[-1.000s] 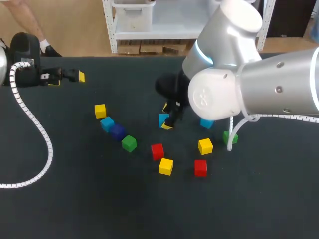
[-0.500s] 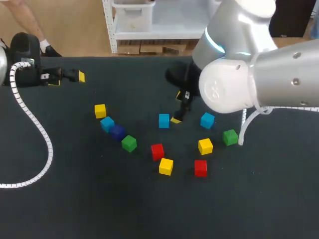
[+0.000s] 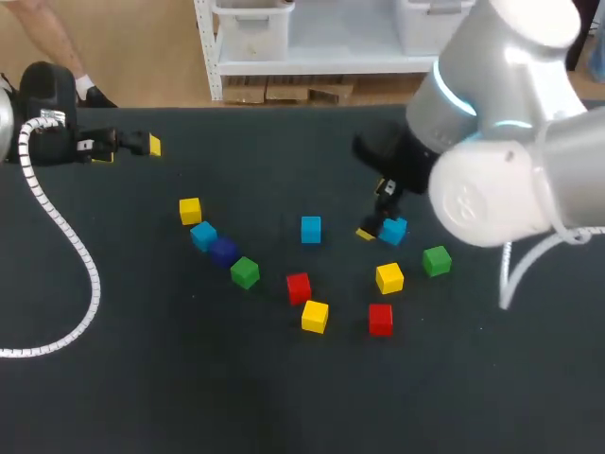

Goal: Place the blue cubes, place green cubes on the blue cubes, place the yellow cubes on the green cubes, then place the red cubes on the yellow cubes, and place purple cube on the red cubes.

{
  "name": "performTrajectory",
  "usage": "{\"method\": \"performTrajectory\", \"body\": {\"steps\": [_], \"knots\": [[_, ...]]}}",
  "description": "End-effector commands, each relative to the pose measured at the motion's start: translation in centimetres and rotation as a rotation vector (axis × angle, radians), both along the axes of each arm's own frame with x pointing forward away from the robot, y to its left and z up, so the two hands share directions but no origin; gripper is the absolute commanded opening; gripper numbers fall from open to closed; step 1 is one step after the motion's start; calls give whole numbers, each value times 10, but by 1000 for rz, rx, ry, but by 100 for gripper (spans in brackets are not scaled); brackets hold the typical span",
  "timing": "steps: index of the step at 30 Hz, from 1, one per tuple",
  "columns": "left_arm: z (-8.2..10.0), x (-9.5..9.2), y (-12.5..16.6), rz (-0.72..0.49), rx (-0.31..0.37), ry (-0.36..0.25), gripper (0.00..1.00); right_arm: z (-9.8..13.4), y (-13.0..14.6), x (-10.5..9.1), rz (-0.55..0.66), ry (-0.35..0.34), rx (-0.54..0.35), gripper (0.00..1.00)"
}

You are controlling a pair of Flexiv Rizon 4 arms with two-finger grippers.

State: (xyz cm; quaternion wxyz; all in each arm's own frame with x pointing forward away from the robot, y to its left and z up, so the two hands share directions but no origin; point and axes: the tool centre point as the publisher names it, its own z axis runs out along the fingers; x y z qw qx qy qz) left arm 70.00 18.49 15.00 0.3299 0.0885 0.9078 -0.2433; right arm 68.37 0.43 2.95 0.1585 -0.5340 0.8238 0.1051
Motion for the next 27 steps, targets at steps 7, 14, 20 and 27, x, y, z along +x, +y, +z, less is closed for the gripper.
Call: {"method": "performTrajectory", "body": {"steps": [7,14,20,27], "knots": [[0,0,0,0,0,0,100,-5,-22,-10,-70,-42,-4,100],[0,0,0,0,0,0,100,-13,-29,-12,-96,-28,2,100],[0,0,0,0,0,0,100,-19,-34,-12,-113,-21,5,100],[0,0,0,0,0,0,100,-29,-33,-9,-118,-7,12,95]]}}
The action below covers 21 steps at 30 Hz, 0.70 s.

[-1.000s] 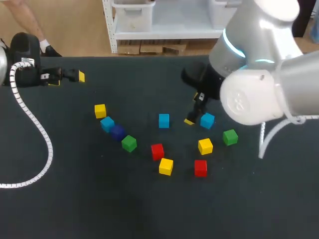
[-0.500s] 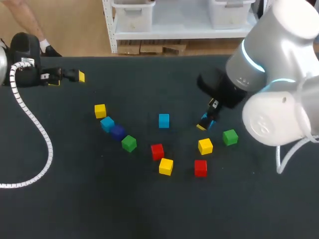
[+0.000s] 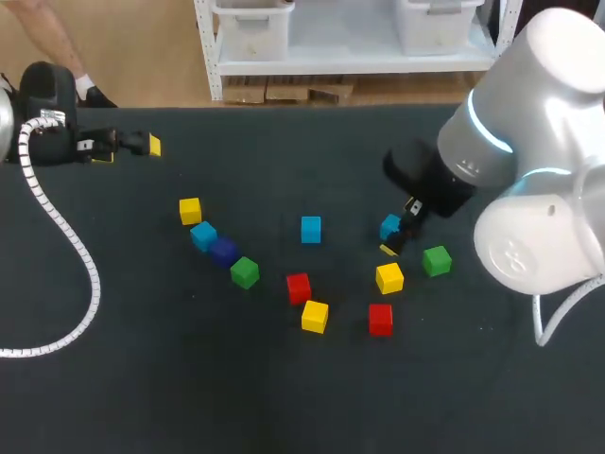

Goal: Place the blue cubes, place green cubes on the blue cubes, place the yellow cubes on the green cubes, then place the red cubes on the yellow cubes, and place purple cube on the red cubes.

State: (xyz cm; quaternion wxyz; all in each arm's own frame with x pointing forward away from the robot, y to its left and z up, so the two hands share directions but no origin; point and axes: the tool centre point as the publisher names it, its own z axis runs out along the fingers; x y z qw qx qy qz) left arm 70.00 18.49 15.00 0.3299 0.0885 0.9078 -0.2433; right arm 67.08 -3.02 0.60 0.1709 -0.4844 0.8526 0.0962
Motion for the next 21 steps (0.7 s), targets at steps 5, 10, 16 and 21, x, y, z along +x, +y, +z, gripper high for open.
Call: {"method": "performTrajectory", "body": {"steps": [5,10,16,21], "knots": [[0,0,0,0,0,0,100,-10,2,7,-4,13,5,75],[0,0,0,0,0,0,100,-14,2,10,-5,19,1,75],[0,0,0,0,0,0,100,-15,2,13,-2,22,-1,42],[0,0,0,0,0,0,100,-15,2,12,-2,24,-4,30]]}}
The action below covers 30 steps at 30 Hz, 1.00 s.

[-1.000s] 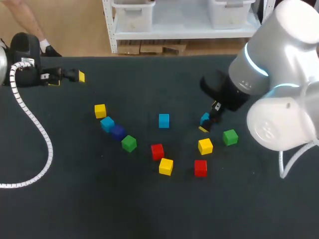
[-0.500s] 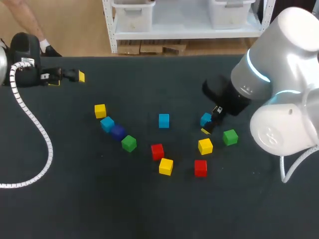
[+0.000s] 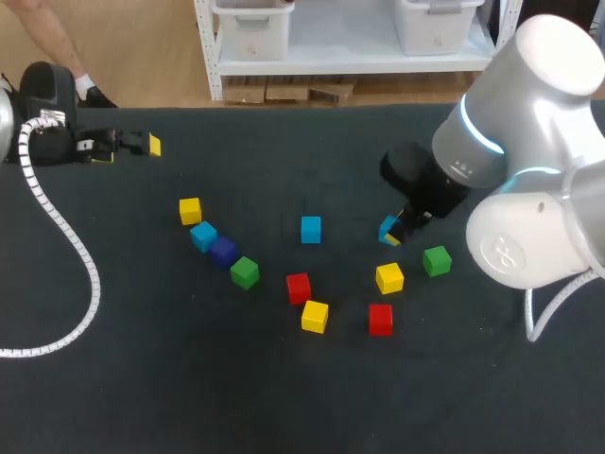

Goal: Place the blue cubes, place green cubes on the blue cubes, place the yellow cubes on the green cubes, then place the red cubes on the yellow cubes, and place purple cube on the red cubes.

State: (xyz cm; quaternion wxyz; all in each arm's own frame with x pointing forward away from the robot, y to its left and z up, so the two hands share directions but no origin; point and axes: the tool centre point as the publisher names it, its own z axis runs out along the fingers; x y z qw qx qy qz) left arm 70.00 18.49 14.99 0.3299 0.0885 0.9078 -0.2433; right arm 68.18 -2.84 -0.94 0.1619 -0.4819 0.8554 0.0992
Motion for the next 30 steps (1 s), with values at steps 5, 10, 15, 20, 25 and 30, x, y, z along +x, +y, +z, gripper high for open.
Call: {"method": "performTrajectory", "body": {"steps": [5,10,15,20,25,30], "knots": [[0,0,0,0,0,0,100,1,0,-1,9,6,-4,0],[0,0,0,0,0,0,100,9,6,2,61,-2,-1,0],[0,0,0,0,0,0,100,21,14,8,171,8,10,0],[0,0,0,0,0,0,100,25,25,12,278,24,19,0],[0,0,0,0,0,0,100,24,39,14,385,38,6,0],[0,0,0,0,0,0,100,21,51,14,436,36,0,0]]}}
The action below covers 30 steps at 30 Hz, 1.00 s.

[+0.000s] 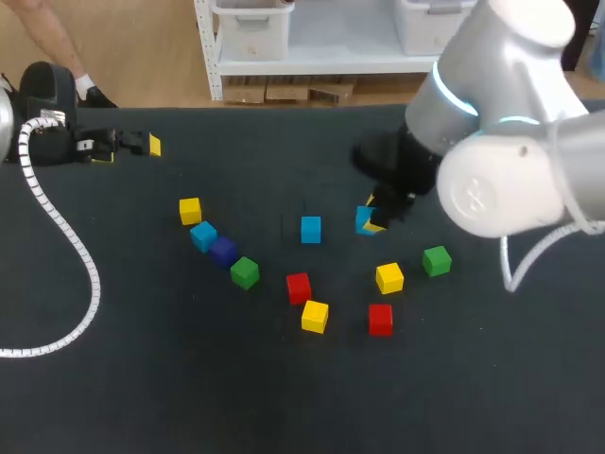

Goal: Place the blue cubes, place green cubes on the blue cubes, place the yellow cubes on the green cubes, then place the red cubes on the yellow cubes, and place purple cube on the red cubes.

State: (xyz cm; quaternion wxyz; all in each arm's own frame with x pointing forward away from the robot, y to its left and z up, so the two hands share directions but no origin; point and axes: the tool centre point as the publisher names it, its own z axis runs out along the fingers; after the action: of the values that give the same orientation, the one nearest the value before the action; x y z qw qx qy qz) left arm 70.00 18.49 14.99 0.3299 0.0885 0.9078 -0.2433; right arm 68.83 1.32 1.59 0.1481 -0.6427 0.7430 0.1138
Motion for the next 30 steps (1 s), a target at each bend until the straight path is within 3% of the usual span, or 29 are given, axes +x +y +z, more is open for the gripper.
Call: {"method": "performTrajectory", "body": {"steps": [1,30], "knots": [[0,0,0,0,0,0,100,-4,11,7,43,70,3,0],[0,0,0,0,0,0,100,-11,33,4,84,57,13,0]]}}
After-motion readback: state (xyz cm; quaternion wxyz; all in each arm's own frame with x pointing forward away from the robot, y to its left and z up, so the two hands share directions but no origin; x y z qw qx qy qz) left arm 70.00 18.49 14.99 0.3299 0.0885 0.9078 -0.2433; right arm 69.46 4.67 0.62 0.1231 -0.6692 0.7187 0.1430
